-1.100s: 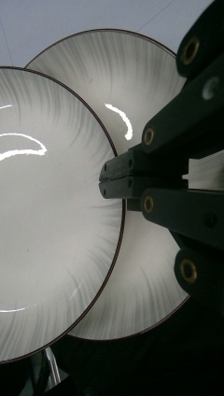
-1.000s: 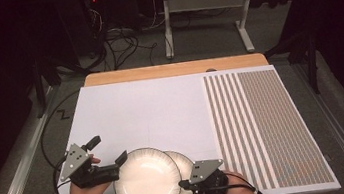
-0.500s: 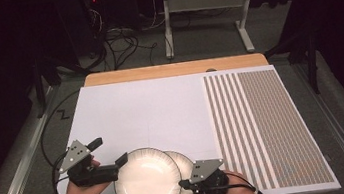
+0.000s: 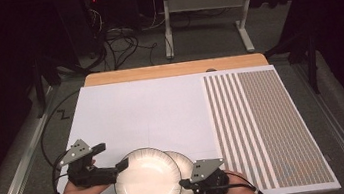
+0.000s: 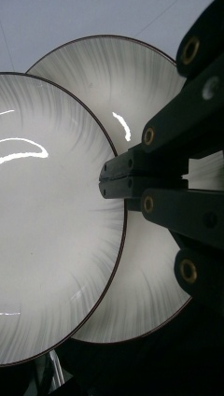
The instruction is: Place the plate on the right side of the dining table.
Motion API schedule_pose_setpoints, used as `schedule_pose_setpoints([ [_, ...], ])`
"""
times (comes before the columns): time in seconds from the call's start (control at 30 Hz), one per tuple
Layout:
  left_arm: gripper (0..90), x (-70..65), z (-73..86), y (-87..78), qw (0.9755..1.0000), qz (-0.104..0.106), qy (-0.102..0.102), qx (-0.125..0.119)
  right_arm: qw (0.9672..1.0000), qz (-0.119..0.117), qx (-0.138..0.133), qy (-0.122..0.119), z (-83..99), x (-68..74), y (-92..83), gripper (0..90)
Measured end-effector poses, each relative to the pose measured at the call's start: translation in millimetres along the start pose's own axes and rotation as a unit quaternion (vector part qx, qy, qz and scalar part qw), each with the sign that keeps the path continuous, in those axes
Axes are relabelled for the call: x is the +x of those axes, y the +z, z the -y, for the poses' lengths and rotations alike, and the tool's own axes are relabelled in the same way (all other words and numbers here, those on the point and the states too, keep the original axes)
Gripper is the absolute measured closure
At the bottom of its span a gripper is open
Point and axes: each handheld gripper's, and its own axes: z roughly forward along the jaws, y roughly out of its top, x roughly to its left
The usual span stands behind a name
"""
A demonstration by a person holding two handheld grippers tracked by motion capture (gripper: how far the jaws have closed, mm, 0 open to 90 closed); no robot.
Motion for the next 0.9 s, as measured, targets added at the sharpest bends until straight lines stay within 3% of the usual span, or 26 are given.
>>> schedule_pose_setpoints([
  [0.53, 0.6, 8.3, -1.8, 1.8, 0.9973, 0.034, -0.049, 0.044, 1.0000, 0.003, 0.002, -0.003, 0.1, -0.2, 0.3, 90.0],
  [0.6, 0.6, 9.9, -1.2, 3.5, 0.9952, 0.049, -0.060, 0.059, 1.0000, 0.003, 0.002, -0.003, 0.2, -0.2, 0.3, 90.0],
  [0.67, 0.6, 10.1, -1.0, 3.9, 0.9949, 0.052, -0.061, 0.062, 1.0000, 0.004, 0.002, -0.003, 0.1, -0.1, 0.3, 90.0],
  [0.9, 0.6, 16.1, -2.3, 7.1, 0.9892, 0.067, -0.094, 0.090, 1.0000, 0.004, 0.002, -0.003, 0.1, -0.3, 0.3, 90.0],
])
